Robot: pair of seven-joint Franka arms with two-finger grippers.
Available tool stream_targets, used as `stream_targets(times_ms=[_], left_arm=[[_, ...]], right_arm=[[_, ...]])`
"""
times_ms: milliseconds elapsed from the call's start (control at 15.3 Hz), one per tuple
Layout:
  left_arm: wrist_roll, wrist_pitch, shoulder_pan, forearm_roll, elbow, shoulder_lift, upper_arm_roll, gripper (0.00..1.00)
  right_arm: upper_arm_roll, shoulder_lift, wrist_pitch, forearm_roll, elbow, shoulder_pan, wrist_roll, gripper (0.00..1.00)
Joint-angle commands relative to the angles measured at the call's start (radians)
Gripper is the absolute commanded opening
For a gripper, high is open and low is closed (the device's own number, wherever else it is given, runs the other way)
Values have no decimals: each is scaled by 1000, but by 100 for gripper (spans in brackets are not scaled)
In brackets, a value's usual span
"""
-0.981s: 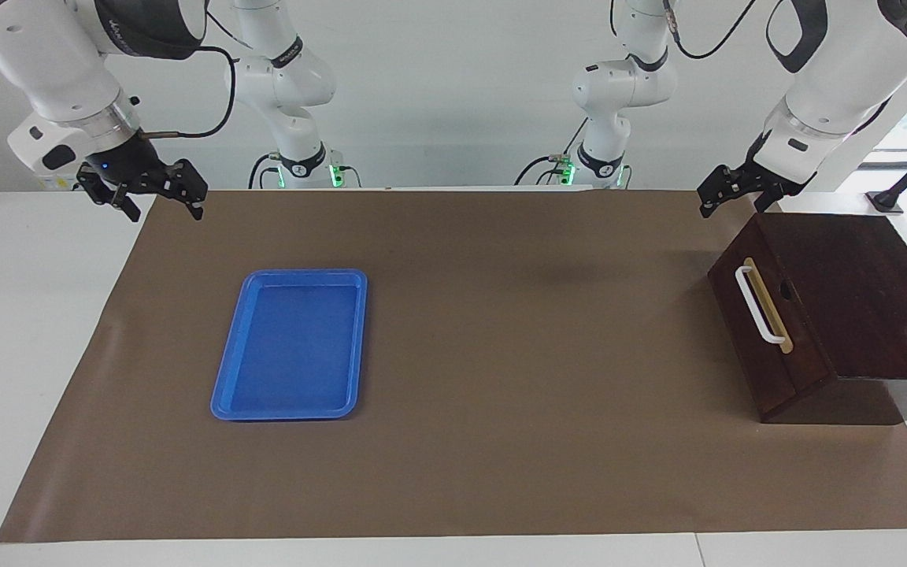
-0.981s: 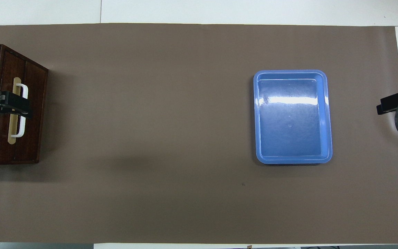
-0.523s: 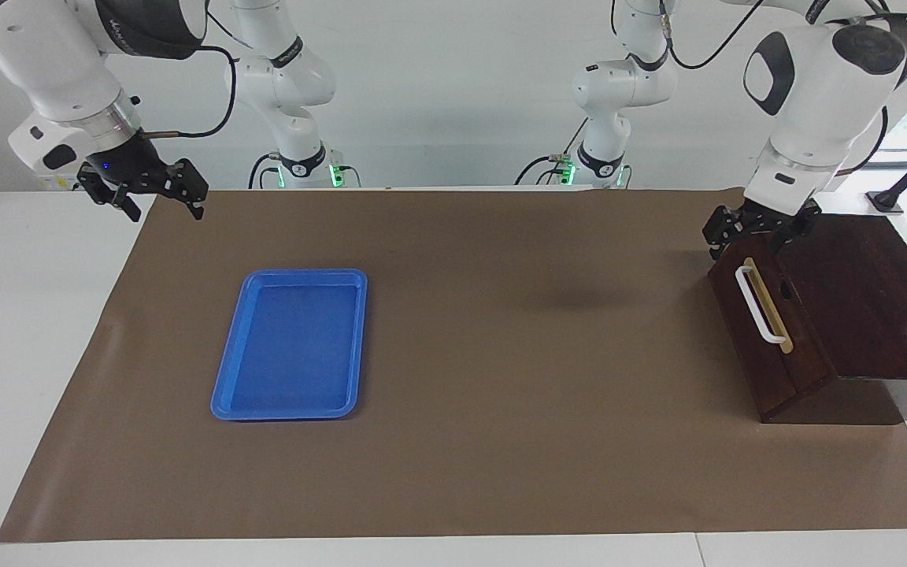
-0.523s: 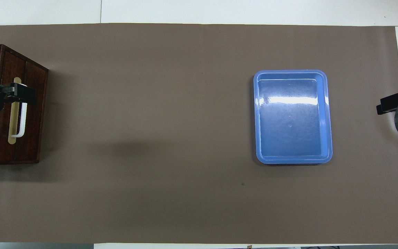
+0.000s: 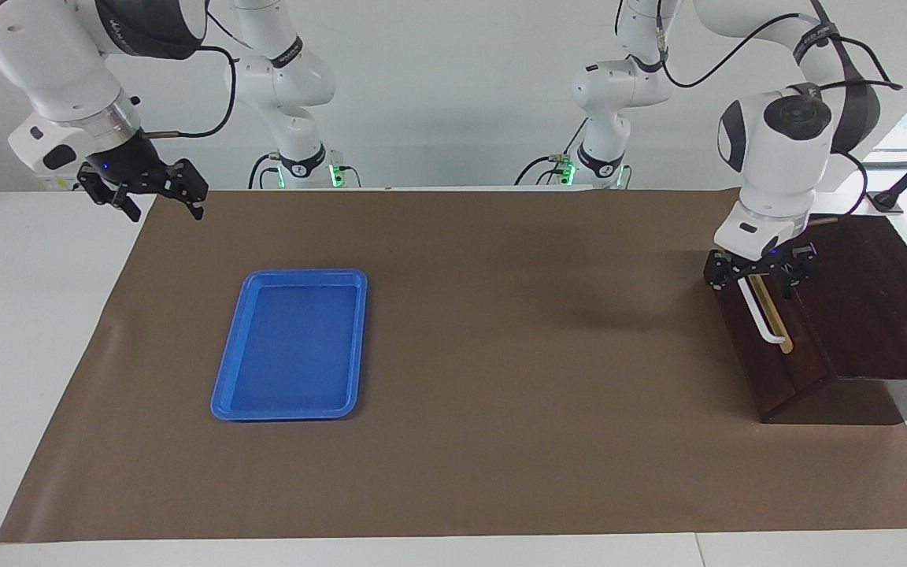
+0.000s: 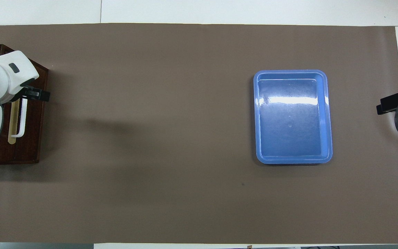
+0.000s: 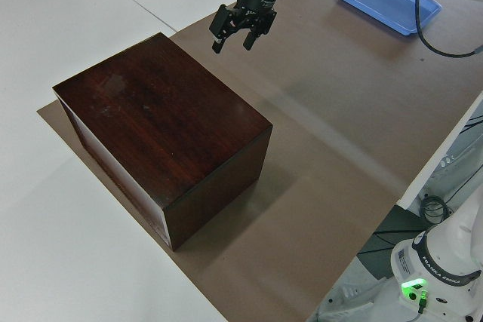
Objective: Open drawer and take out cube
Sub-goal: 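Pull the drawer handle outward with the left gripper to open it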
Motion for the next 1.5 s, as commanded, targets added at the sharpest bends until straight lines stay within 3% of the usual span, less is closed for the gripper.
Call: stream_targets(times_ms=[0,262,915,1177,1438], left_arm=[[10,69,-5,61,-1,52,12,100],[10,118,13,120,-15,70,12,100],[6,125,16,120,-129,67,12,100],[-3,154,13,118,-130,81,9,100],[-227,164,-119,103,-115,96,4,100]], right_arm=[[-1,-20,11,-2,-24,6,10,100],[-1,-20,11,-2,-24,5,7,100],[-1,-20,11,-2,-26,3,7,100],[-1,-20,11,-2,-24,3,8,100],[-1,-20,11,-2,-24,3,10,100]])
